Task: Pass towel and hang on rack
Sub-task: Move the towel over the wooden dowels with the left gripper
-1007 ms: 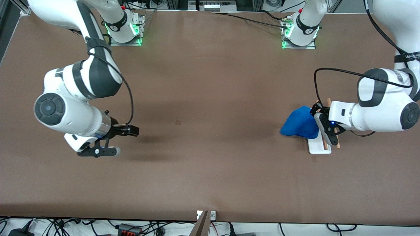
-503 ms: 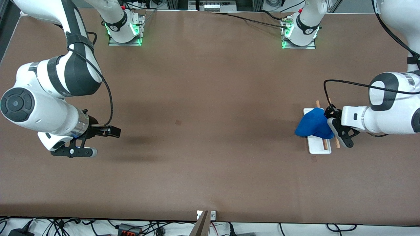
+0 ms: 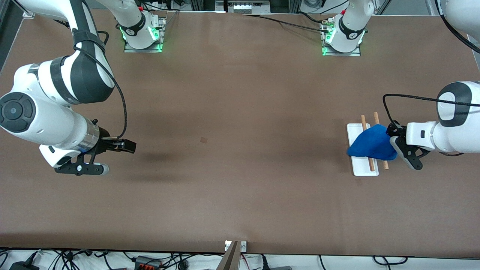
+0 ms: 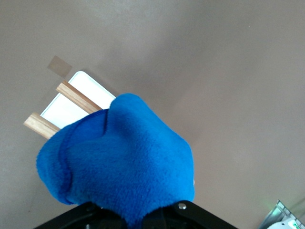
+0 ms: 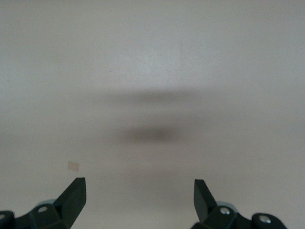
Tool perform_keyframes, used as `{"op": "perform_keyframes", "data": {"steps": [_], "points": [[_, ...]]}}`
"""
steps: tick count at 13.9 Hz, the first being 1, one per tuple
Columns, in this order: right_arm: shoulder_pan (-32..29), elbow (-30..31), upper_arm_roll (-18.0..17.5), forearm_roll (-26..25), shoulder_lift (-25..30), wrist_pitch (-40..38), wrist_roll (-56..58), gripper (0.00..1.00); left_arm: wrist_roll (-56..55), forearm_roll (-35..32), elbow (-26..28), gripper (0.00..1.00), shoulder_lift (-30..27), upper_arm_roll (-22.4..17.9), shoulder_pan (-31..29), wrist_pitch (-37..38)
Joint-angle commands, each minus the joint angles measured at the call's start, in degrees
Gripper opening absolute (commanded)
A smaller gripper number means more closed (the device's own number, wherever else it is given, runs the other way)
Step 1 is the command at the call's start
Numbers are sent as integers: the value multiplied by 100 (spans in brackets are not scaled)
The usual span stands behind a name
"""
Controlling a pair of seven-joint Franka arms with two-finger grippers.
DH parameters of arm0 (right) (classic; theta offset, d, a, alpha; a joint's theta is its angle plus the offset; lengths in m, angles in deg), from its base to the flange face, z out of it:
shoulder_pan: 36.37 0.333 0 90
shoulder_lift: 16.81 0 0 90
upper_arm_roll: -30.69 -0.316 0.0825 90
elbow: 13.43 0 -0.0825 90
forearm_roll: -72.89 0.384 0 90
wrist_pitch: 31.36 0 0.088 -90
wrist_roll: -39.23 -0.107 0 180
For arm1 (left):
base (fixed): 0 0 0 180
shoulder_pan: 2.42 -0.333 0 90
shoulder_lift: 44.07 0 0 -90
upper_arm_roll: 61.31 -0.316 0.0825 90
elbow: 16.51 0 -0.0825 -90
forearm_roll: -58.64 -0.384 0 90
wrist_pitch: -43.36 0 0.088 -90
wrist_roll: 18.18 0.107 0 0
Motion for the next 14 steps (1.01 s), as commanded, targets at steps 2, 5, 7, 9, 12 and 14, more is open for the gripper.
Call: {"op": "perform_keyframes", "data": {"steps": [2, 5, 7, 9, 12, 14], "points": [[3, 202, -77, -50, 196, 9, -149, 100, 322, -116, -269, 1, 4, 42, -115, 352], [30, 211, -85, -50, 196, -9, -149, 100, 578, -54, -277, 1, 171, 42, -282, 282], [30, 211, -94, -50, 196, -17, -149, 100, 657, -98, -234, 1, 197, 42, -300, 107], [38, 211, -112, -50, 196, -18, -158, 100, 771, -116, -268, 1, 189, 42, -291, 106], [4, 211, -103, -103, 214, 26, -53, 100, 815, -98, -260, 1, 153, 43, -308, 202], [-145, 219, -59, -85, 345, -26, 0, 100, 850, -72, -242, 2, 250, 51, -387, 133]]}}
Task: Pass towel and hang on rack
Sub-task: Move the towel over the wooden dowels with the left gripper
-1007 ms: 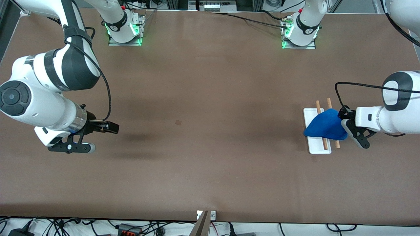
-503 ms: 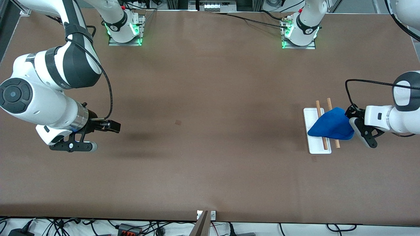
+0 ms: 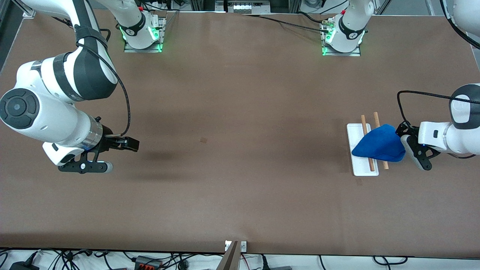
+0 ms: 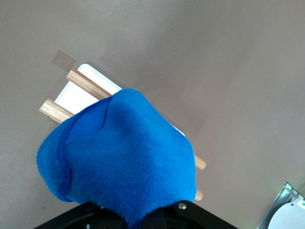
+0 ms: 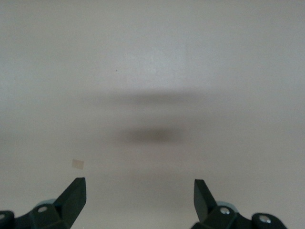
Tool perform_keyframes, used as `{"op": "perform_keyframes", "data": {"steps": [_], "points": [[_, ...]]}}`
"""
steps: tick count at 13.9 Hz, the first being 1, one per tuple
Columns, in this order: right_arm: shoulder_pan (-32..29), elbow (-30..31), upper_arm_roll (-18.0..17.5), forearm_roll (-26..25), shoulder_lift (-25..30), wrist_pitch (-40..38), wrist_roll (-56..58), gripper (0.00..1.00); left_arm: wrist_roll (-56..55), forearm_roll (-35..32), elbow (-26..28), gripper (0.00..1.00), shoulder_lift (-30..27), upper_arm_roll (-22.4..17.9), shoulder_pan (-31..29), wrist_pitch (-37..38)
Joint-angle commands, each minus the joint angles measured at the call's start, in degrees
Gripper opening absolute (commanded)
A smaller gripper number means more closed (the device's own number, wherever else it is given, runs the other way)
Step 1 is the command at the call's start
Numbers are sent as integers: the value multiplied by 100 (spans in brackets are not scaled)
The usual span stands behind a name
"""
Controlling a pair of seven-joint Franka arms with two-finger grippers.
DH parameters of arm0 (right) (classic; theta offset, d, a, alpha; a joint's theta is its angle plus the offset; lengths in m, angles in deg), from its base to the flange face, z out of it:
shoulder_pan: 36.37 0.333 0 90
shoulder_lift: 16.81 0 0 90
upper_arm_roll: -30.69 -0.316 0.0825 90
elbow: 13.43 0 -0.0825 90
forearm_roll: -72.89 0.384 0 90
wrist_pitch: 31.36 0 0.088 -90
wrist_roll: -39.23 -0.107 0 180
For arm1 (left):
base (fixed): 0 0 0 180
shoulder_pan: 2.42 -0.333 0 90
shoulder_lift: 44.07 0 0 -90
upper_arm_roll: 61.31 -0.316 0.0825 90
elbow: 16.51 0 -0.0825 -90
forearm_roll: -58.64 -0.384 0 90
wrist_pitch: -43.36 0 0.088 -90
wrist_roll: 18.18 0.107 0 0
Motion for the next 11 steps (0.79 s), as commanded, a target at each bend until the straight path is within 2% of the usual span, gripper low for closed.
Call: {"op": "perform_keyframes", "data": {"steps": [1, 5, 8, 11], "points": [[-334, 251, -21, -88, 386, -39, 88, 100, 256, -58, -41, 2, 111, 42, -137, -52], [-914, 716, -21, -80, 957, -39, 599, 100, 503, -50, -49, 2, 164, 42, -269, -149], [-1406, 743, -30, -62, 1309, -319, 1019, 100, 819, -85, -6, 2, 296, 42, -278, -561], [-1583, 752, -30, -53, 1450, -381, 1505, 100, 785, -23, -5, 3, 392, 42, -261, -589]]}}
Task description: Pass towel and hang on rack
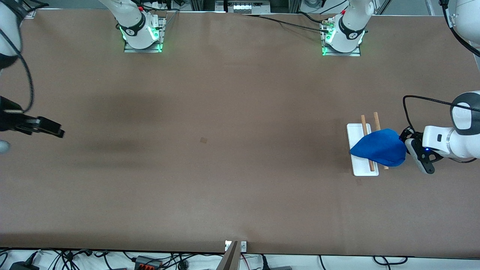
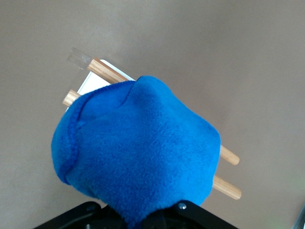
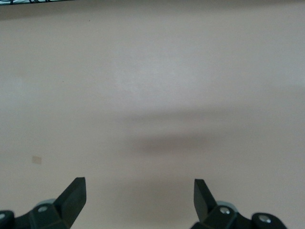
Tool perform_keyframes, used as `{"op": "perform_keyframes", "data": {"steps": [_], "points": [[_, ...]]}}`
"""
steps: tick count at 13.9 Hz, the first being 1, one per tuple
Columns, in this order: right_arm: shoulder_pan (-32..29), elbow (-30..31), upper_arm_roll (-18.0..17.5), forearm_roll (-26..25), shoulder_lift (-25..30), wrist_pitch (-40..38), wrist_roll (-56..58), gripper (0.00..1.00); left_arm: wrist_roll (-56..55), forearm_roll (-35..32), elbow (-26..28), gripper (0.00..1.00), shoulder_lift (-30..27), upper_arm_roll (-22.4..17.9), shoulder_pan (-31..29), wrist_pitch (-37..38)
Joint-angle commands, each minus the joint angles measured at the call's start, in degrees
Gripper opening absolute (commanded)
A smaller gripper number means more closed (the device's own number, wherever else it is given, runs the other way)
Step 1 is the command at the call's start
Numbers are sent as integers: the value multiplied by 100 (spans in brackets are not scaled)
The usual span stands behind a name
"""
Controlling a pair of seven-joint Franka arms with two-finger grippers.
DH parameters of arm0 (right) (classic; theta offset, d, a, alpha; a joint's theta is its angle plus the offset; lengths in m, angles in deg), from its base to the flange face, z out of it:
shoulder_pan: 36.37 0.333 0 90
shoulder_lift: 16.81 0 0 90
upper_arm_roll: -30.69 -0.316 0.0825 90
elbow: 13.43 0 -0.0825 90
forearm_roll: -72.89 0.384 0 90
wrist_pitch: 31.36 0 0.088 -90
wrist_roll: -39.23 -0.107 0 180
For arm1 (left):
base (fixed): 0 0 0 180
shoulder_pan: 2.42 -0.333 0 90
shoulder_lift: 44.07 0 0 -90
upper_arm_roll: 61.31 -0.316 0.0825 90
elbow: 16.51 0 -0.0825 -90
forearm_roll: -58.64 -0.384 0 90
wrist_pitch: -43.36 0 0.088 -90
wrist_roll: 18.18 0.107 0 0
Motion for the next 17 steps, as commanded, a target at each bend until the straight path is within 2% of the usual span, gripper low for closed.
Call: {"op": "perform_keyframes", "data": {"steps": [1, 4, 6, 7, 10, 13, 15, 16, 17], "points": [[-51, 237, -85, -69, 286, -215, 89, 100, 122, -6, -28, 3, 97, 41, -19, -64], [28, 368, -15, -96, 453, -331, 122, 100, 218, -6, -28, 4, 150, 41, -63, -170], [465, 552, 440, -87, 541, -236, 149, 100, 218, 3, -2, 4, 150, 41, -81, -152], [494, 666, 469, -87, 594, -165, 149, 100, 218, 3, -2, 7, 150, 41, -81, -152], [477, 913, 451, -87, 752, -50, 149, 100, 324, -6, -45, 34, 238, 41, -98, -170], [494, 1289, 451, -96, 1006, -15, 167, 100, 341, -6, -63, 43, 247, 41, -116, -126], [521, 1904, 451, -140, 1375, 212, 202, 100, 341, 3, -89, 56, 238, 50, -133, -108], [521, 2081, 451, -149, 1472, 301, 211, 100, 333, 3, -98, 66, 212, 67, -186, -91], [521, 2239, 451, -149, 1551, 388, 281, 100, 333, -6, -107, 71, 195, 67, -204, -4]]}}
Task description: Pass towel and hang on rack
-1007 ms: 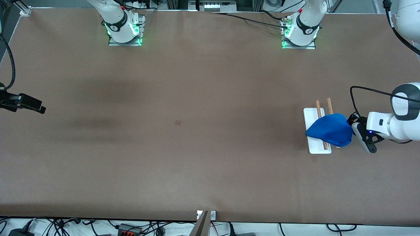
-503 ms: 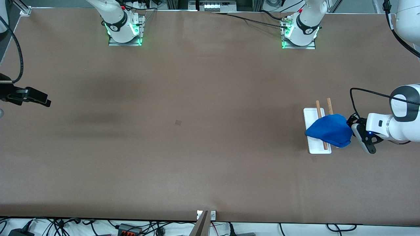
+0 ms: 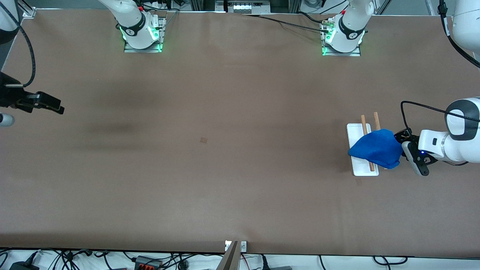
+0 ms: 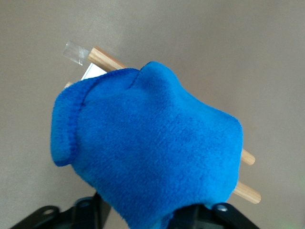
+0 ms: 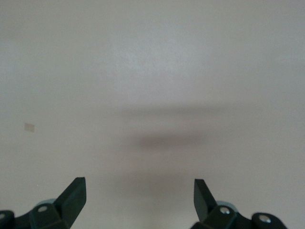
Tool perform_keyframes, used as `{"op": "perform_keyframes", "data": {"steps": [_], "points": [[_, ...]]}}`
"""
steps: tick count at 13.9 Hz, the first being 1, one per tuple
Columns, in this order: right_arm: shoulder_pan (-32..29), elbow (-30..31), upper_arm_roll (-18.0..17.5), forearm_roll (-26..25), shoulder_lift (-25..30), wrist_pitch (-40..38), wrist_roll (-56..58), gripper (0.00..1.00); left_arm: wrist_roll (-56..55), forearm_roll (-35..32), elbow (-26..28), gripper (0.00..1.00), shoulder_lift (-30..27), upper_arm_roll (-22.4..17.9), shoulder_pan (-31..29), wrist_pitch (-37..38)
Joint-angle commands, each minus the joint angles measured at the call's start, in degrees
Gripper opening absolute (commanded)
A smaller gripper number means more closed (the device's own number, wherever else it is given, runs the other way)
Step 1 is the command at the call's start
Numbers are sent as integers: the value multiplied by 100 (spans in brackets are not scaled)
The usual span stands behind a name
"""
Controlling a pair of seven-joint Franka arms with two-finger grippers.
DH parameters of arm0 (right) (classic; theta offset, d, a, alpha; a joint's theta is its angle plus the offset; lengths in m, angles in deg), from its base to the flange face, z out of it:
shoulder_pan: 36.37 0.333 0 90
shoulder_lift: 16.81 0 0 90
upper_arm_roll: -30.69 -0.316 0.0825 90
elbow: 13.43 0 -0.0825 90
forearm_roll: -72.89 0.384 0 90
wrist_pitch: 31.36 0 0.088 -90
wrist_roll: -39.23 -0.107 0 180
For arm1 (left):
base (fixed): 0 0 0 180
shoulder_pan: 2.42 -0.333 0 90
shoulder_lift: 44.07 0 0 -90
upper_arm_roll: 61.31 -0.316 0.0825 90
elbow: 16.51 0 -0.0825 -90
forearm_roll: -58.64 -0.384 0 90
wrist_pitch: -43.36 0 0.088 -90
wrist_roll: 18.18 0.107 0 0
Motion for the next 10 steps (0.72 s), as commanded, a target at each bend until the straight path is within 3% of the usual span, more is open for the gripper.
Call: {"op": "perform_keyframes", "data": {"steps": [1, 4, 10], "points": [[90, 831, 63, -131, 538, 425, 215, 100, 118, -32, -118, 75, -43, 61, -157, 283], [90, 1078, 63, -175, 671, 645, 259, 100, 275, -41, -461, 78, -34, 43, -175, 548], [117, 490, 115, -175, 653, 58, 259, 100, 267, -67, -575, 79, -60, 34, -184, 926]]}}
